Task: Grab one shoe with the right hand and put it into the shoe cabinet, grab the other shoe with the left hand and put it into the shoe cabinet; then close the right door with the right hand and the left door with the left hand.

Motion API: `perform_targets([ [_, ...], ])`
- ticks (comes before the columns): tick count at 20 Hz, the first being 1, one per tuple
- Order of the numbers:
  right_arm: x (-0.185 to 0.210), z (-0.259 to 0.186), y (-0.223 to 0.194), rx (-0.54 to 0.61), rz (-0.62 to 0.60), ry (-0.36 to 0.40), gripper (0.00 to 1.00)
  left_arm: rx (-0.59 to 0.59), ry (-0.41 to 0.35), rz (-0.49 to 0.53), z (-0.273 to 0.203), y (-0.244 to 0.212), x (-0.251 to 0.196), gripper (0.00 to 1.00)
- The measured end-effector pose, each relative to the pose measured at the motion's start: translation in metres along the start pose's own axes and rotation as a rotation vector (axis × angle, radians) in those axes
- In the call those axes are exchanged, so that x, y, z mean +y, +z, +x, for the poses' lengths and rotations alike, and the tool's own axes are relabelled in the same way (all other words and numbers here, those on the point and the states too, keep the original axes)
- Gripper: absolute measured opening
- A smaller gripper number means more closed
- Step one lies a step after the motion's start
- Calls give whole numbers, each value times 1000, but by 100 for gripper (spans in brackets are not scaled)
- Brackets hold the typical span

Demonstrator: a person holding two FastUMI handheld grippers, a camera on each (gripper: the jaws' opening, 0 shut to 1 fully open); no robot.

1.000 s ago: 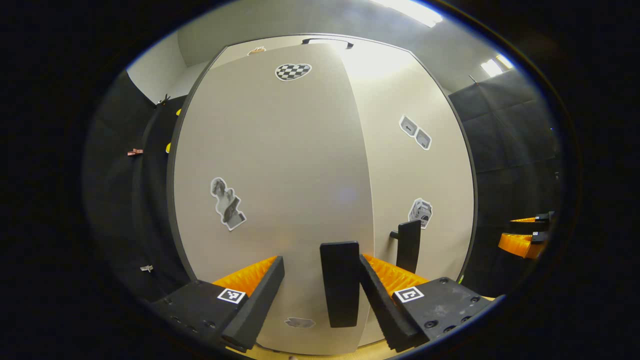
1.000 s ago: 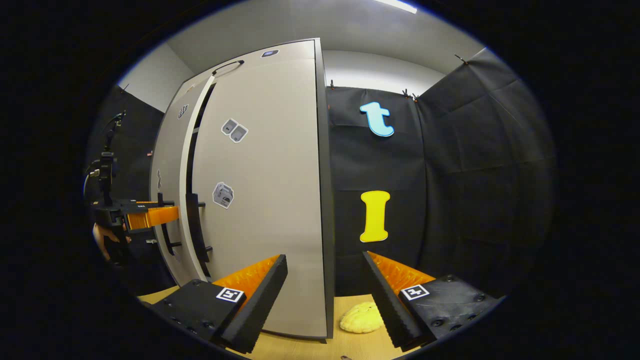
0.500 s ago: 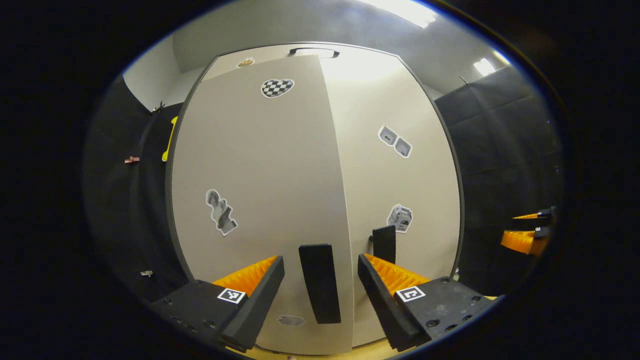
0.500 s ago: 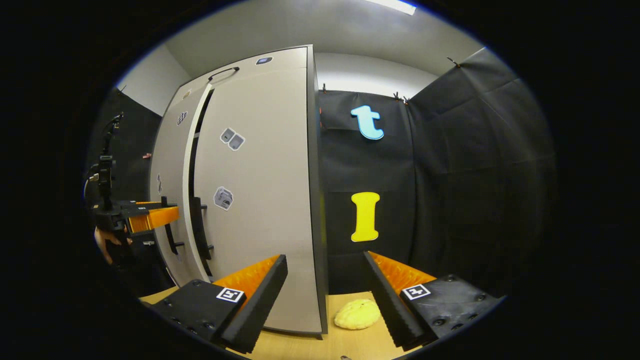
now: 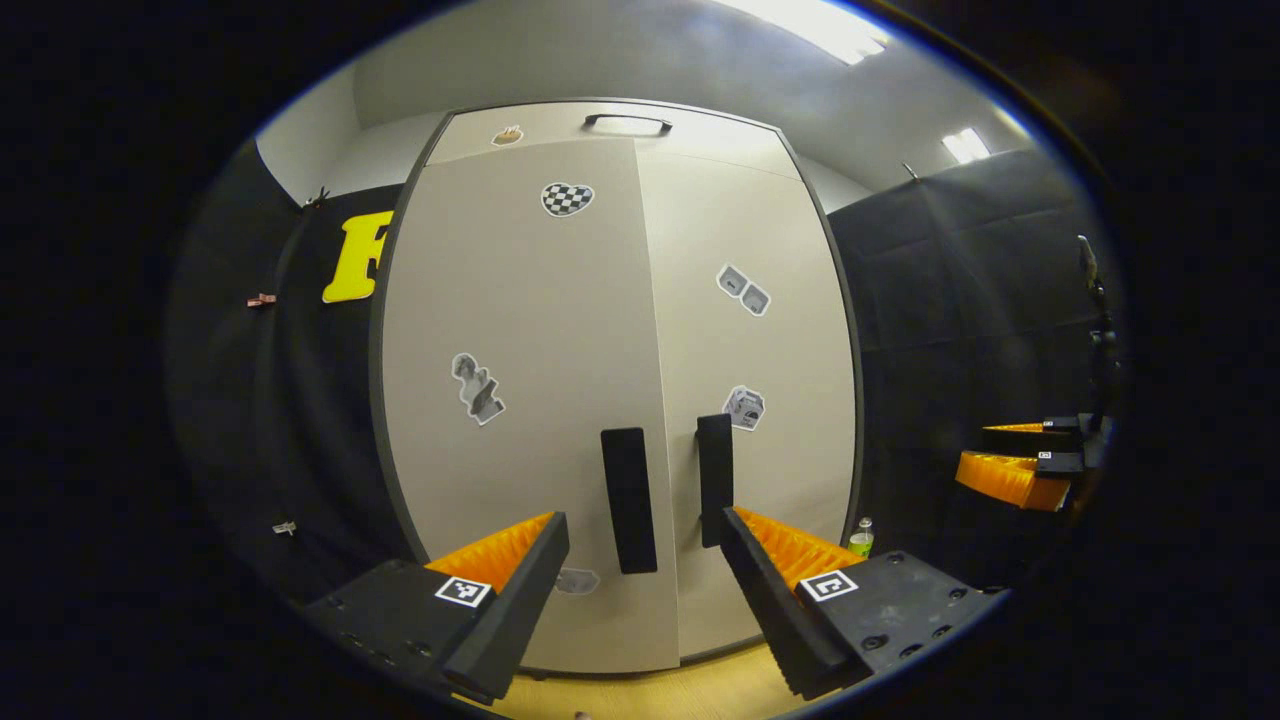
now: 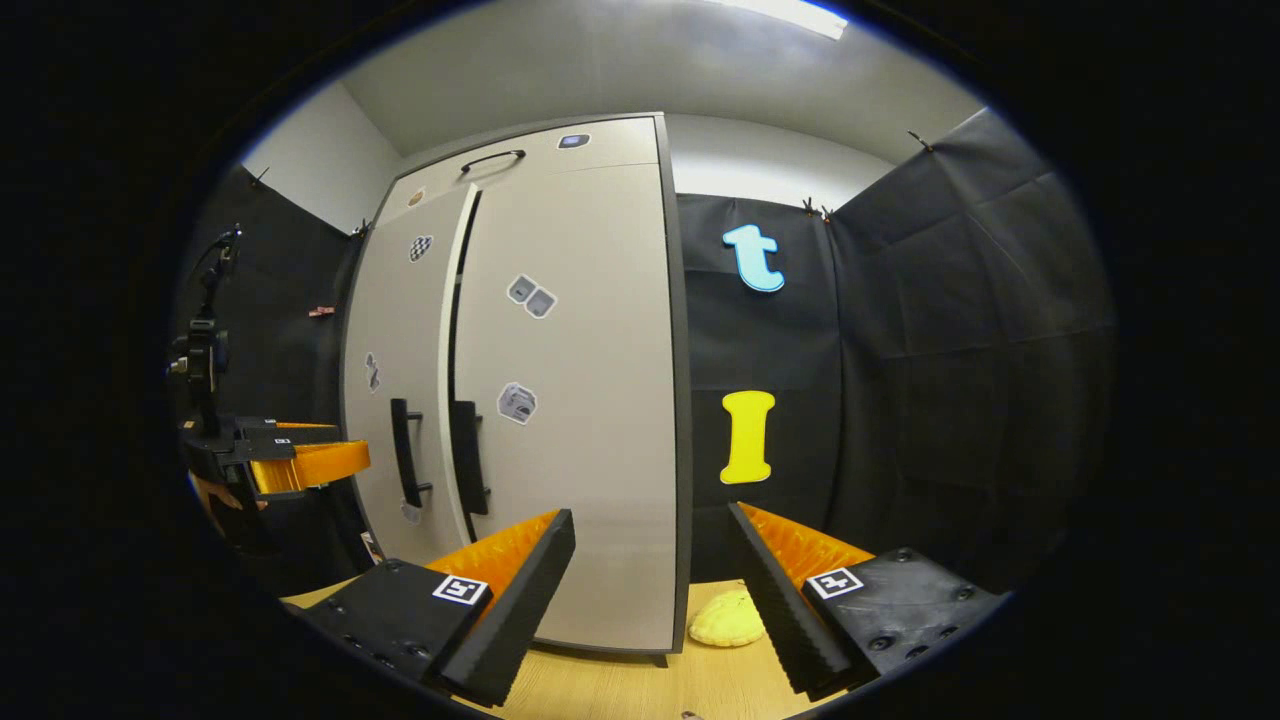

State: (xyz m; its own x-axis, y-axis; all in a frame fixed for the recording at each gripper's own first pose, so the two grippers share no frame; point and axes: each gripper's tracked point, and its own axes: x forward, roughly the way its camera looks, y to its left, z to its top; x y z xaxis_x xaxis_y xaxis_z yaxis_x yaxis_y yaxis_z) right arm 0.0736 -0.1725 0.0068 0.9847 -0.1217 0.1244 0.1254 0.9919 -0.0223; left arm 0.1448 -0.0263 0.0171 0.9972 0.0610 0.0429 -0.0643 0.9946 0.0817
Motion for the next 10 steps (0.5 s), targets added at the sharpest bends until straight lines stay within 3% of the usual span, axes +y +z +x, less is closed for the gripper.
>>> perform_targets([
  [10,21,-38,11,-9,3,4,99,-10,-7,13,-52,8,3,96],
])
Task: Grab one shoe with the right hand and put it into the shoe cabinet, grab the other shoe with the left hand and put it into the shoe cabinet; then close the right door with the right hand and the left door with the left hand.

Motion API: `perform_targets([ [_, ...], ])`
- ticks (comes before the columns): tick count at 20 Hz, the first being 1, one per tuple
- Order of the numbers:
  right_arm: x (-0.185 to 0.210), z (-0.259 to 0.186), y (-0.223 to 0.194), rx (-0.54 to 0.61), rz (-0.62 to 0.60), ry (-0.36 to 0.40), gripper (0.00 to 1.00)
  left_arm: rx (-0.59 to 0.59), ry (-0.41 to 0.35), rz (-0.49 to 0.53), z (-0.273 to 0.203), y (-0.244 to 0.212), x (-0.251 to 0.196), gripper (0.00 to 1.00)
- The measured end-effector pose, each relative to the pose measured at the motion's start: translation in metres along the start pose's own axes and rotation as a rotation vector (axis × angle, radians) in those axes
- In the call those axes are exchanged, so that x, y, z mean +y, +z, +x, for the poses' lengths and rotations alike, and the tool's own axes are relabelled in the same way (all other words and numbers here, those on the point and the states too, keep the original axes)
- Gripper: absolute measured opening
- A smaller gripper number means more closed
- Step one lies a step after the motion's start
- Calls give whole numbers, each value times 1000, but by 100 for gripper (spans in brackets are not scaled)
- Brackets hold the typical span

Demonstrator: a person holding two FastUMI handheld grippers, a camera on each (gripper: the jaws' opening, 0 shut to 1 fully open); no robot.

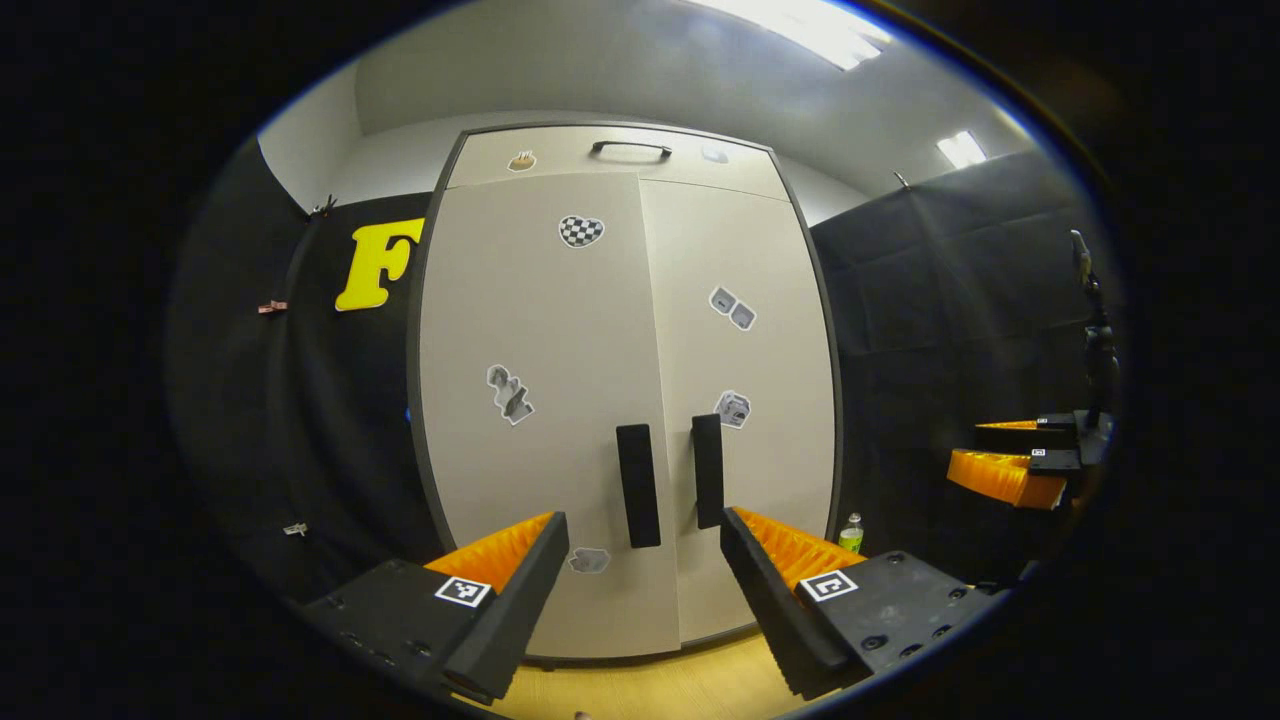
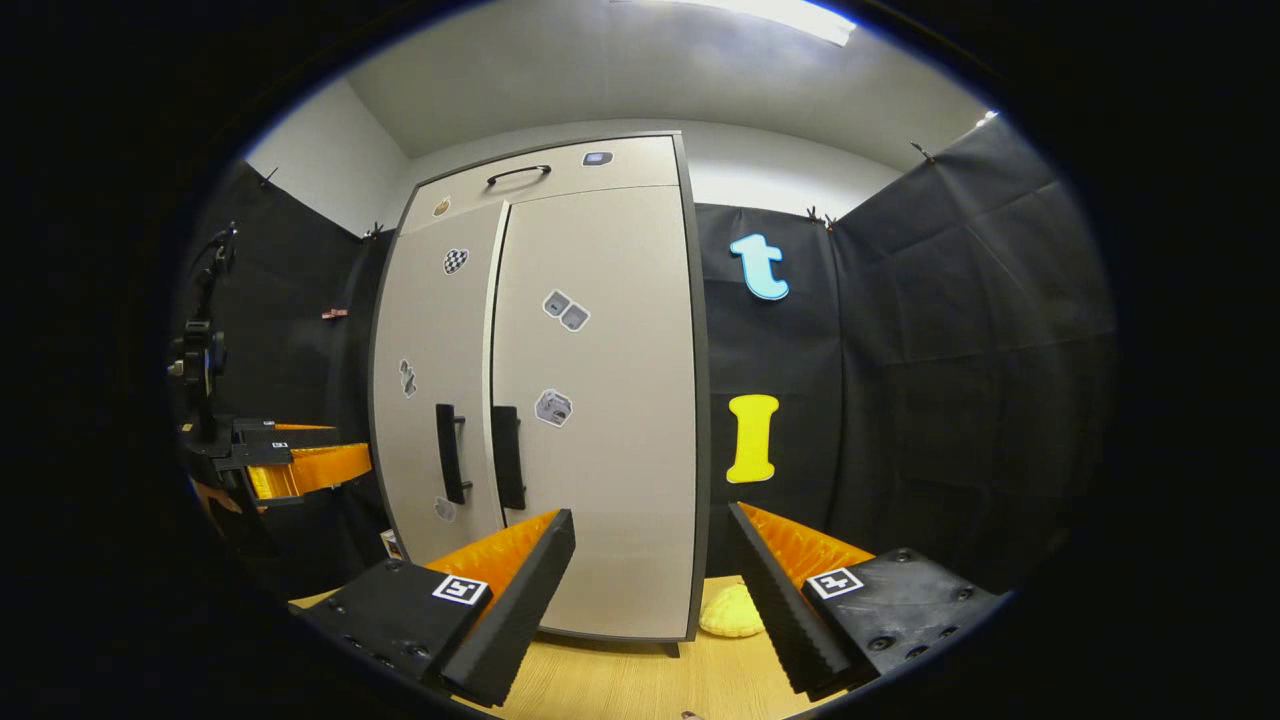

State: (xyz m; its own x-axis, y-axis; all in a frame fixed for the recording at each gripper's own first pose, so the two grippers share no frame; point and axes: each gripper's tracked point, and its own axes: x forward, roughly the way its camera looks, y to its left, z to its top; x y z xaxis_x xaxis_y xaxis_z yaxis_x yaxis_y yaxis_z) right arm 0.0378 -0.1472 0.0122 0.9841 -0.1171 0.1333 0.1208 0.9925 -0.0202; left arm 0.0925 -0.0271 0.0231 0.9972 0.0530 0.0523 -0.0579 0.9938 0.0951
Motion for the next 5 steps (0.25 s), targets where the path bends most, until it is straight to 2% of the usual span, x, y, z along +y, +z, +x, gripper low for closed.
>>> perform_targets([
  [5,4,-14,1,2,0,3,99,-3,-1,0,-19,1,-2,96],
])
